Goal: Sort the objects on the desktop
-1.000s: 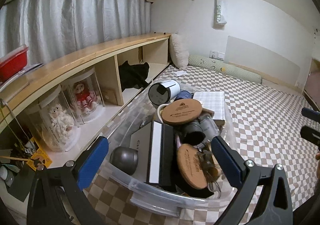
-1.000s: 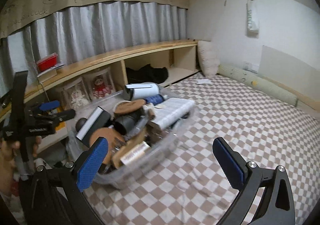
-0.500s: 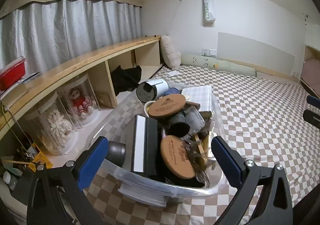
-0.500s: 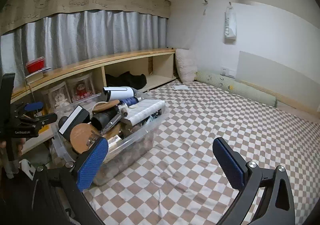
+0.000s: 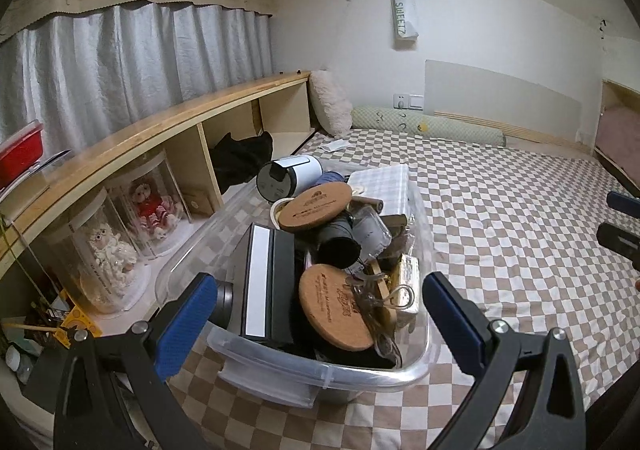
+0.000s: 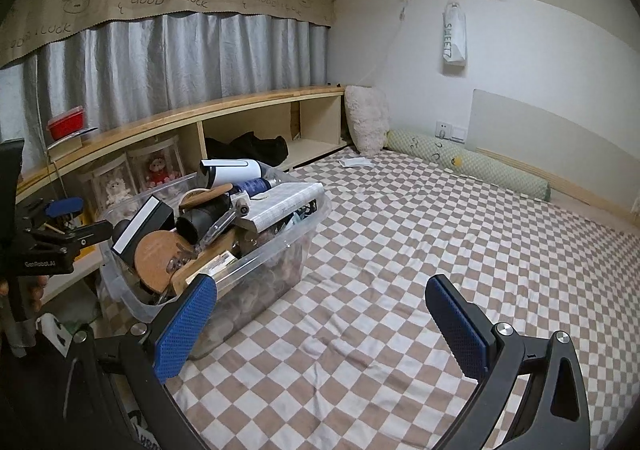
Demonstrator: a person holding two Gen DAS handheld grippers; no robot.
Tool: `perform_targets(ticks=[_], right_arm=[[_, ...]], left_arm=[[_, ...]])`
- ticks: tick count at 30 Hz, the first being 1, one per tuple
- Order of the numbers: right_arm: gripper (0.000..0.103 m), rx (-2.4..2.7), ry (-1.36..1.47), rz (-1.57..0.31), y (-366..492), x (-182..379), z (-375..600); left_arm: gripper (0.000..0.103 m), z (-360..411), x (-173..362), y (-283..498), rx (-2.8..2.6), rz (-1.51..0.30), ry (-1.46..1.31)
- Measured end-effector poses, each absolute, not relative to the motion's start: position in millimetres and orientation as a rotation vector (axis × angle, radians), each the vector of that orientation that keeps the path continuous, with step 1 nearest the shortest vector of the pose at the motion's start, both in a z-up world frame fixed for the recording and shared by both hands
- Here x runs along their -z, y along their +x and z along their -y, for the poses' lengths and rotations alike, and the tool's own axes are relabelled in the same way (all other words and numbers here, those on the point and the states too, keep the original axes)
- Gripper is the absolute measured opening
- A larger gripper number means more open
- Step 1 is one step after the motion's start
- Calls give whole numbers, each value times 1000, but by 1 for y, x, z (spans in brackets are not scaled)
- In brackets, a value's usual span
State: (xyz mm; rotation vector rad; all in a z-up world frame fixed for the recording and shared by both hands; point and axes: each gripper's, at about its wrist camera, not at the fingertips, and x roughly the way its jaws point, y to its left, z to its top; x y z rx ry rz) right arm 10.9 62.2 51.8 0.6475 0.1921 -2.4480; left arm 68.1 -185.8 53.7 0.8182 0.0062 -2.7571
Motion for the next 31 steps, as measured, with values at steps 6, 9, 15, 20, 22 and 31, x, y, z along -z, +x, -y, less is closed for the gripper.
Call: perform_targets(ticks=[6,9,15,20,22,31], right_arm=[[103,2462,651,-183,10,-52,-65],[103,2463,657,-168,8,-52,-67],[103,2460,665,-177,9,-51,-66],[103,2457,673,-180,8,-50,-65],[103,2456,677,-178,7,-50,-65],[103,2452,686,-183,5,-48,-65]], left_arm=[[103,184,-51,67,2761,1,835],[103,185,-50,67,2757,-6,836],[103,186,-51,66,2755,-18,838],[103,186,-50,66,2757,-28,840],[103,187,-50,66,2757,-30,842],[103,184,-50,67,2764,-13,829]])
